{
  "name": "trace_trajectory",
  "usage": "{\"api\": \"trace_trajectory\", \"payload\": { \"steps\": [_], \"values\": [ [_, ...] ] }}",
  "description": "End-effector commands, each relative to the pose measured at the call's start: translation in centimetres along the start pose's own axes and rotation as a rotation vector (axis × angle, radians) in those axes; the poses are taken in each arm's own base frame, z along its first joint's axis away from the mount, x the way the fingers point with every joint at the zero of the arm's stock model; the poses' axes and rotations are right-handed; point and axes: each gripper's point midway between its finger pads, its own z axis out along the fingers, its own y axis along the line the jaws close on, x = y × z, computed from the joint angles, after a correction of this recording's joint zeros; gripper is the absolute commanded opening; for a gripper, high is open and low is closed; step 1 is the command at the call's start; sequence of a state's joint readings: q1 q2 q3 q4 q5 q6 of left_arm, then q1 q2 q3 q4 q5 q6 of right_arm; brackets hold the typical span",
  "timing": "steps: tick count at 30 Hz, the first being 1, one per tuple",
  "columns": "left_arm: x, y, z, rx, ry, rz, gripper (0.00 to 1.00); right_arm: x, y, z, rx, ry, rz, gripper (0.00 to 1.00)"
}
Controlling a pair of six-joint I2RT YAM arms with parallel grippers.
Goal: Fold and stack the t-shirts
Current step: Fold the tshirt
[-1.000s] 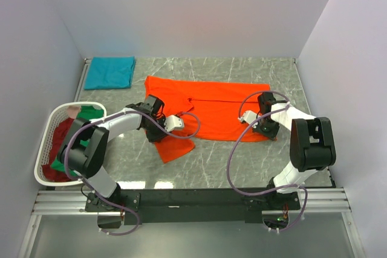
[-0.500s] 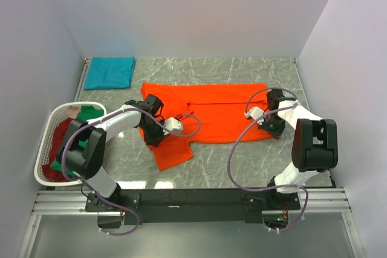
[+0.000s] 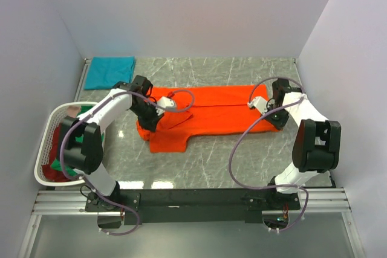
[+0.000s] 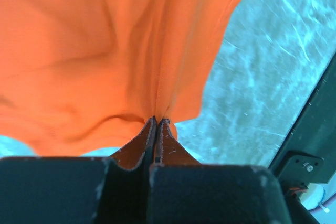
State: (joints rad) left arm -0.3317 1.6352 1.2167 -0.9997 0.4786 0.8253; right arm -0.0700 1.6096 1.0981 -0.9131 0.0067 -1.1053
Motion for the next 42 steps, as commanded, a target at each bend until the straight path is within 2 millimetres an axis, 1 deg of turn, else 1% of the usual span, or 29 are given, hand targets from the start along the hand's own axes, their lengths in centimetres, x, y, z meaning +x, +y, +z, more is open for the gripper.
{"api": "trace_trajectory", "payload": {
  "steps": [1, 2, 4, 5, 6, 7, 8, 9, 10, 11, 12, 13, 14, 15, 16, 18, 19, 21, 22, 25, 27, 28, 30, 32, 33, 34, 36, 40, 42],
  "values": [
    [-1.4, 0.1, -0.8, 0.042, -0.028, -0.012, 0.01, -0.4, -1.5, -0.8, 0.004, -0.004, -0.011, 0.0],
    [-1.9, 0.7, -1.1, 0.025, -0.037, -0.01, 0.01, -0.7, -2.1, -1.2, 0.014, -0.01, -0.012, 0.0],
    [-2.3, 1.4, -0.8, 0.017, -0.037, -0.017, 0.01, -0.9, -2.5, -1.0, 0.008, -0.006, -0.009, 0.0],
    [-2.7, 2.1, -1.2, -0.003, -0.044, -0.019, 0.01, -1.3, -3.2, -1.3, 0.023, -0.014, -0.009, 0.0],
    [-2.8, 2.6, -0.9, 0.0, -0.043, -0.039, 0.01, -1.4, -3.5, -1.4, 0.024, -0.015, -0.01, 0.0],
    [-2.9, 3.0, -0.9, 0.001, -0.043, -0.047, 0.01, -1.5, -3.7, -1.0, 0.016, -0.011, -0.012, 0.0],
    [-3.5, 3.8, -1.4, -0.015, -0.055, -0.053, 0.01, -1.8, -4.4, -1.2, 0.028, -0.014, -0.015, 0.0],
    [-3.4, 4.3, -1.0, -0.006, -0.044, -0.068, 0.01, -1.9, -4.7, -1.1, 0.032, -0.01, -0.014, 0.0],
    [-3.5, 4.8, -1.0, -0.009, -0.044, -0.072, 0.01, -2.0, -4.9, -0.6, 0.02, -0.002, -0.018, 0.0],
    [-4.1, 5.5, -1.4, -0.024, -0.055, -0.067, 0.01, -2.2, -5.6, -0.8, 0.033, -0.002, -0.018, 0.0],
    [-4.1, 6.0, -1.0, -0.021, -0.045, -0.075, 0.01, -2.3, -6.0, -0.8, 0.039, 0.0, -0.017, 0.0],
    [-4.3, 6.4, -1.1, -0.027, -0.046, -0.075, 0.01, -2.4, -6.2, -0.4, 0.032, 0.007, -0.022, 0.0],
    [-4.8, 7.1, -1.3, -0.041, -0.055, -0.069, 0.01, -2.7, -6.8, -0.6, 0.044, 0.003, -0.023, 0.0],
    [-4.8, 7.5, -1.0, -0.043, -0.048, -0.074, 0.01, -2.7, -7.1, -0.5, 0.046, 0.004, -0.022, 0.0],
    [-5.2, 8.0, -1.1, -0.052, -0.053, -0.067, 0.01, -2.8, -7.2, -0.1, 0.039, 0.01, -0.02, 0.0],
    [-5.1, 8.6, -0.8, -0.052, -0.048, -0.075, 0.01, -3.3, -8.0, -0.3, 0.05, 0.005, -0.024, 0.0],
    [-5.4, 9.0, -0.9, -0.061, -0.052, -0.073, 0.01, -3.4, -8.2, 0.1, 0.042, 0.012, -0.025, 0.0],
    [-5.2, 9.7, -0.6, -0.062, -0.043, -0.078, 0.01, -3.8, -9.1, -0.2, 0.059, 0.009, -0.022, 0.0],
    [-5.4, 10.1, -0.8, -0.071, -0.046, -0.075, 0.01, -3.7, -9.2, 0.2, 0.05, 0.015, -0.023, 0.0],
    [-5.4, 10.8, -0.8, -0.073, -0.044, -0.077, 0.01, -4.4, -10.3, 0.1, 0.061, 0.014, -0.027, 0.0],
    [-5.3, 11.2, -0.4, -0.068, -0.038, -0.083, 0.01, -4.6, -10.6, 0.6, 0.053, 0.018, -0.03, 0.0],
    [-5.3, 11.5, -0.5, -0.074, -0.037, -0.086, 0.01, -5.0, -11.0, 0.4, 0.062, 0.014, -0.031, 0.0],
    [-5.2, 11.9, -0.3, -0.073, -0.033, -0.089, 0.01, -5.3, -11.2, 0.8, 0.055, 0.02, -0.038, 0.0],
    [-5.1, 12.3, -0.1, -0.076, -0.033, -0.099, 0.01, -5.7, -11.6, 0.8, 0.062, 0.02, -0.045, 0.0],
    [-5.1, 12.6, -0.1, -0.079, -0.032, -0.1, 0.01, -5.8, -11.7, 1.2, 0.055, 0.025, -0.049, 0.0],
    [-5.3, 12.7, -0.2, -0.081, -0.036, -0.1, 0.01, -6.0, -12.0, 1.0, 0.06, 0.022, -0.05, 0.0],
    [-5.2, 13.0, 0.1, -0.081, -0.03, -0.103, 0.01, -6.2, -12.2, 1.2, 0.055, 0.028, -0.056, 0.0],
    [-5.6, 13.6, 0.3, -0.08, -0.036, -0.113, 0.01, -6.7, -12.7, 1.4, 0.063, 0.028, -0.06, 0.0],
    [-5.7, 13.7, 0.6, -0.076, -0.035, -0.114, 0.01, -6.9, -12.6, 1.6, 0.058, 0.03, -0.061, 0.0]
  ]
}}
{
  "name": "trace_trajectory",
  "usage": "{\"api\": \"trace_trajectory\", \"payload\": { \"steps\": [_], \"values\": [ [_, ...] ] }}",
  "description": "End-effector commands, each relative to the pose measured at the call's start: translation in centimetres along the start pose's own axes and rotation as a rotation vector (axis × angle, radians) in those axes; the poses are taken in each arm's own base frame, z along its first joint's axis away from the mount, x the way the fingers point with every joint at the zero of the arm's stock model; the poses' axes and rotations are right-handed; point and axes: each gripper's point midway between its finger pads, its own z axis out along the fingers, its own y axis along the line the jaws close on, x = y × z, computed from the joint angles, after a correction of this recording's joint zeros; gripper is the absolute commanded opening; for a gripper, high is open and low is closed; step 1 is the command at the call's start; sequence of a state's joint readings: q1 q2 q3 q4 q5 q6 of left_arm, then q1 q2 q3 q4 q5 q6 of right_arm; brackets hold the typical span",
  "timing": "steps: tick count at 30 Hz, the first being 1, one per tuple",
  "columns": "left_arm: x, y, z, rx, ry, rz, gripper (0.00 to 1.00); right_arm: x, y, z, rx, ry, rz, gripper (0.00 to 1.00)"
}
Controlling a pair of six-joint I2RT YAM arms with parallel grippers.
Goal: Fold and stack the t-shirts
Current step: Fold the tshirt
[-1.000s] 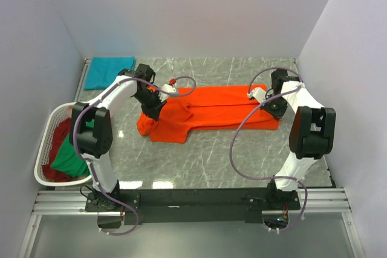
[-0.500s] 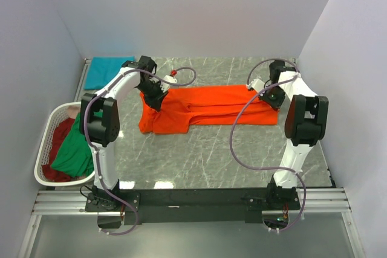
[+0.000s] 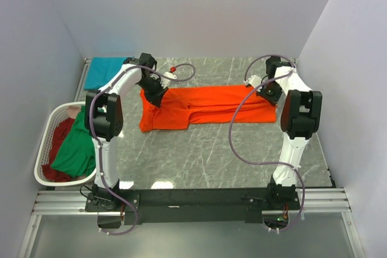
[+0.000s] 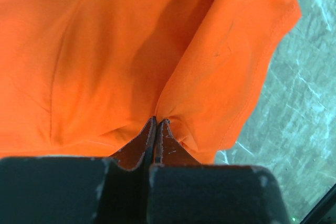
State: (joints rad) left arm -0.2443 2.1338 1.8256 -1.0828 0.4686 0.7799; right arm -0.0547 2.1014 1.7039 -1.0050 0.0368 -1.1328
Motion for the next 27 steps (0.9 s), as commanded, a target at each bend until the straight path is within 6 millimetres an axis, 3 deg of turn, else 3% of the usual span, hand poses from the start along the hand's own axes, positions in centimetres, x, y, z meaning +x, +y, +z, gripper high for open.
{"api": "trace_trajectory", "payload": {
  "steps": [1, 4, 5, 9, 12, 15, 16, 19, 20, 22, 24, 27],
  "values": [
    [-0.8, 0.6, -0.4, -0.015, -0.009, 0.0, 0.01, -0.3, -1.0, -0.7, 0.027, 0.014, -0.019, 0.0],
    [-0.9, 0.6, 0.2, -0.015, 0.001, 0.0, 0.06, -0.6, -1.1, -0.6, 0.039, 0.015, -0.006, 0.03],
    [-0.8, 0.7, 0.3, -0.017, 0.003, -0.009, 0.14, -0.7, -1.1, -0.7, 0.042, 0.014, 0.007, 0.05],
    [-1.0, 1.2, -0.4, -0.035, -0.027, -0.057, 0.37, -0.5, -1.1, -1.1, 0.047, 0.009, 0.062, 0.28],
    [-0.3, 0.8, -1.7, -0.01, -0.052, -0.099, 0.42, -0.4, -0.5, -2.3, 0.032, -0.014, 0.108, 0.32],
    [1.0, 0.3, -2.9, -0.003, -0.071, -0.165, 0.43, -2.4, 1.0, -4.4, -0.028, -0.093, 0.173, 0.35],
    [1.6, 0.3, -3.2, 0.0, -0.078, -0.201, 0.44, -3.7, 0.7, -5.5, -0.026, -0.134, 0.187, 0.35],
    [2.8, -0.6, -3.1, 0.023, -0.091, -0.28, 0.44, -8.6, 3.3, -7.4, -0.113, -0.248, 0.204, 0.34],
    [2.9, -0.7, -3.1, 0.024, -0.096, -0.3, 0.44, -11.3, 5.0, -7.8, -0.149, -0.293, 0.168, 0.34],
    [2.8, -0.4, -2.8, 0.03, -0.133, -0.368, 0.44, -14.5, 6.2, -8.5, -0.158, -0.354, 0.165, 0.32],
    [1.7, 0.5, -2.8, 0.027, -0.192, -0.405, 0.45, -18.9, 8.5, -9.3, -0.187, -0.435, 0.144, 0.32],
    [0.4, 1.3, -2.4, 0.043, -0.247, -0.511, 0.45, -23.9, 11.2, -10.1, -0.24, -0.519, 0.134, 0.33]
  ]
}}
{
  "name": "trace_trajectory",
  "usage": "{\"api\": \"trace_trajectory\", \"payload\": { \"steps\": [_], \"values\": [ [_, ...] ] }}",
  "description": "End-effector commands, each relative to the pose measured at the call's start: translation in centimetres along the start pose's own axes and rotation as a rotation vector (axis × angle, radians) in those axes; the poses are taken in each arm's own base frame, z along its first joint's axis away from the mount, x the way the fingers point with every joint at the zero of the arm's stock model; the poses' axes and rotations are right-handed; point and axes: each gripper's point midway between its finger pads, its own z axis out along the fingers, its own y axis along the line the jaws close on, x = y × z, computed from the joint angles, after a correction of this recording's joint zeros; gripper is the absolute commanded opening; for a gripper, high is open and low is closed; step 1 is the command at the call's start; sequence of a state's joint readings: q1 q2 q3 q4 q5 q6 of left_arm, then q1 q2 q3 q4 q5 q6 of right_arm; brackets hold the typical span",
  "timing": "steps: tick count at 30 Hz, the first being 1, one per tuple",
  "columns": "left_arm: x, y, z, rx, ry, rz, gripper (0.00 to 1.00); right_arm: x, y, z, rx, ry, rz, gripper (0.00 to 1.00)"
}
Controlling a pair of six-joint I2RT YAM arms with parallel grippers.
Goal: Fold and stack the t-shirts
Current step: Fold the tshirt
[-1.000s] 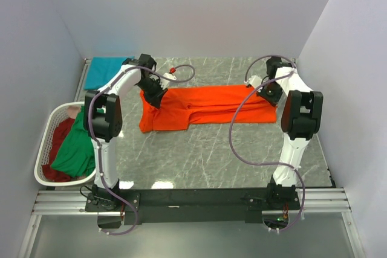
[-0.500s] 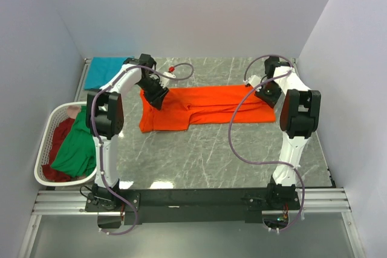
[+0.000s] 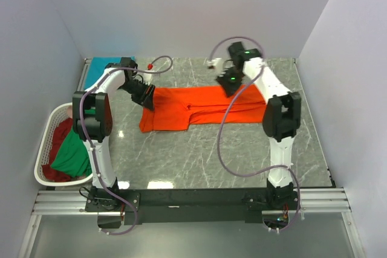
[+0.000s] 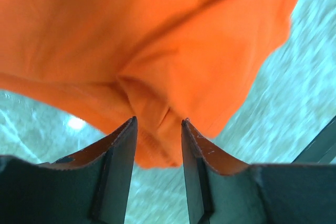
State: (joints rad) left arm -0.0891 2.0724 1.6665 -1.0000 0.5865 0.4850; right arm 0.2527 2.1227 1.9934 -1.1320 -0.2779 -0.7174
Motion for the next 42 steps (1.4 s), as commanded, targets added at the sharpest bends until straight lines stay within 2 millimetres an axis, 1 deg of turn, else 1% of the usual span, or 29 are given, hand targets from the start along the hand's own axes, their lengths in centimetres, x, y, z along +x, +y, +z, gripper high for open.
{"api": "trace_trajectory", "payload": {
  "steps": [1, 2, 3, 4, 6, 7, 9, 11, 12, 15, 21, 27, 29, 31, 32, 35, 36, 37, 38, 39, 40, 41, 42],
  "values": [
    [-4.4, -0.7, -0.3, 0.044, -0.17, -0.108, 0.45, -7.0, 4.5, 0.2, -0.1, -0.177, 0.047, 0.33],
    [-4.7, -0.5, 0.0, 0.047, -0.18, -0.127, 0.45, -7.7, 5.1, 1.0, -0.121, -0.189, 0.053, 0.33],
    [-4.8, -0.3, 0.3, 0.044, -0.188, -0.147, 0.46, -8.8, 5.7, 1.4, -0.132, -0.213, 0.071, 0.34],
    [-5.4, 0.0, 0.4, 0.035, -0.208, -0.169, 0.46, -10.0, 6.8, 1.5, -0.159, -0.237, 0.062, 0.34],
    [-5.2, 0.3, 1.0, 0.04, -0.2, -0.182, 0.46, -11.3, 7.6, 2.2, -0.18, -0.267, 0.081, 0.37],
    [-5.3, 0.7, 1.3, 0.032, -0.203, -0.195, 0.47, -11.9, 8.6, 2.4, -0.206, -0.281, 0.078, 0.38],
    [-5.0, 1.2, 1.7, 0.018, -0.193, -0.201, 0.47, -12.6, 9.3, 3.1, -0.223, -0.296, 0.088, 0.41],
    [-5.0, 1.5, 2.0, 0.013, -0.187, -0.214, 0.47, -13.0, 10.5, 3.7, -0.244, -0.293, 0.07, 0.41],
    [-5.1, 1.6, 2.0, 0.01, -0.19, -0.211, 0.47, -13.1, 10.9, 4.1, -0.249, -0.293, 0.065, 0.41],
    [-5.1, 1.9, 2.3, 0.0, -0.19, -0.221, 0.47, -12.7, 12.1, 5.8, -0.272, -0.267, 0.065, 0.42],
    [-4.5, 2.0, 3.0, 0.015, -0.169, -0.245, 0.42, -11.9, 13.0, 8.6, -0.288, -0.224, 0.07, 0.44],
    [-3.9, 1.9, 3.3, 0.021, -0.155, -0.25, 0.38, -11.1, 13.2, 10.4, -0.283, -0.199, 0.08, 0.48],
    [-3.7, 1.8, 3.4, 0.024, -0.15, -0.253, 0.37, -10.9, 13.4, 11.1, -0.282, -0.187, 0.077, 0.48],
    [-3.7, 1.7, 3.4, 0.03, -0.148, -0.254, 0.35, -11.0, 13.7, 11.3, -0.288, -0.183, 0.069, 0.48],
    [-3.5, 1.8, 3.5, 0.029, -0.144, -0.255, 0.35, -10.9, 13.9, 11.5, -0.295, -0.178, 0.066, 0.47],
    [-3.5, 1.6, 3.5, 0.036, -0.143, -0.256, 0.29, -10.9, 14.5, 11.2, -0.314, -0.175, 0.052, 0.42],
    [-3.6, 1.6, 3.5, 0.039, -0.144, -0.258, 0.24, -10.8, 14.7, 11.2, -0.316, -0.173, 0.046, 0.37],
    [-3.6, 1.5, 3.4, 0.041, -0.145, -0.258, 0.21, -10.8, 14.8, 11.2, -0.317, -0.174, 0.041, 0.35],
    [-3.7, 1.3, 3.3, 0.048, -0.151, -0.254, 0.18, -10.8, 14.7, 10.9, -0.313, -0.18, 0.039, 0.32],
    [-3.8, 1.2, 3.2, 0.054, -0.153, -0.255, 0.12, -10.7, 14.8, 10.8, -0.313, -0.177, 0.037, 0.27],
    [-4.0, 1.0, 3.0, 0.055, -0.159, -0.251, 0.09, -10.6, 14.8, 10.8, -0.312, -0.174, 0.035, 0.24],
    [-4.1, 0.9, 2.8, 0.059, -0.163, -0.247, 0.04, -10.6, 14.8, 10.6, -0.313, -0.173, 0.029, 0.18],
    [-4.3, 0.7, 2.6, 0.066, -0.165, -0.246, 0.01, -10.6, 14.8, 10.5, -0.312, -0.173, 0.026, 0.16]
  ]
}}
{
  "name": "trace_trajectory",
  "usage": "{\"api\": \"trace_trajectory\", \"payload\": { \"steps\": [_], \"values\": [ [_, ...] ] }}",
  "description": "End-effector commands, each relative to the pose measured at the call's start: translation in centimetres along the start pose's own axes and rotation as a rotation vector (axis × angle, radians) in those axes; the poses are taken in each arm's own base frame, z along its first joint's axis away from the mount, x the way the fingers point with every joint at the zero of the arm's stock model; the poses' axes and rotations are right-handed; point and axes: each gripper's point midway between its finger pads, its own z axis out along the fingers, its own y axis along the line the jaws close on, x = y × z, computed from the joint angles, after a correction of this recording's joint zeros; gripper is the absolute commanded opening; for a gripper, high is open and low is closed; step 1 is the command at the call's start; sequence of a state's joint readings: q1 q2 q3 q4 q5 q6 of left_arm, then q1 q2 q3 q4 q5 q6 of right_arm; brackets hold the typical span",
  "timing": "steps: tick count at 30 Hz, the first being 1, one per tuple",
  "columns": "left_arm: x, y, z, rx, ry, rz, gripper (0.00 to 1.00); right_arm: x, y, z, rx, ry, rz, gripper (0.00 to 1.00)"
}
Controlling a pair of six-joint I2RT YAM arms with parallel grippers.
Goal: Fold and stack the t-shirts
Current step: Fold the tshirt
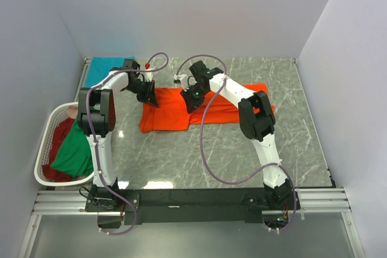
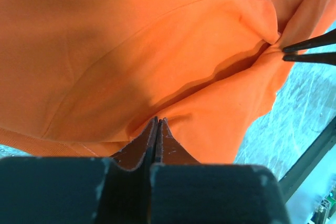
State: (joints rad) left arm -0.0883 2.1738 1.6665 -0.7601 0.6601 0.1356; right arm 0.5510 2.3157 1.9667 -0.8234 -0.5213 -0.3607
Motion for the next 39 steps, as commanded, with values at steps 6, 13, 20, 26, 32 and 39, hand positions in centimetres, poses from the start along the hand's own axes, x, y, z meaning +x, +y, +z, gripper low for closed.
{"api": "trace_trajectory", "payload": {
  "steps": [6, 13, 20, 26, 32, 39],
  "values": [
    [-1.8, -2.0, -1.9, 0.044, -0.047, 0.034, 0.01, -0.8, 0.9, -1.2, -0.006, -0.025, -0.044, 0.08],
    [-0.8, -1.0, -2.0, -0.016, -0.026, 0.031, 0.43, -0.9, 0.9, -0.8, -0.014, -0.018, -0.031, 0.07],
    [0.3, 0.1, -1.2, -0.05, 0.003, 0.017, 0.45, -1.0, 0.9, -0.8, -0.018, -0.024, -0.026, 0.0],
    [0.2, 0.3, -1.5, -0.077, -0.008, 0.023, 0.49, -1.2, 1.1, -0.8, -0.025, -0.031, -0.027, 0.0],
    [0.3, -0.5, -1.6, -0.038, -0.009, 0.024, 0.41, -1.4, 1.1, -0.9, -0.028, -0.033, -0.028, 0.0],
    [-1.1, -2.0, -2.5, 0.008, -0.058, 0.049, 0.06, -1.6, 1.2, -1.1, -0.025, -0.04, -0.032, 0.0]
  ]
}}
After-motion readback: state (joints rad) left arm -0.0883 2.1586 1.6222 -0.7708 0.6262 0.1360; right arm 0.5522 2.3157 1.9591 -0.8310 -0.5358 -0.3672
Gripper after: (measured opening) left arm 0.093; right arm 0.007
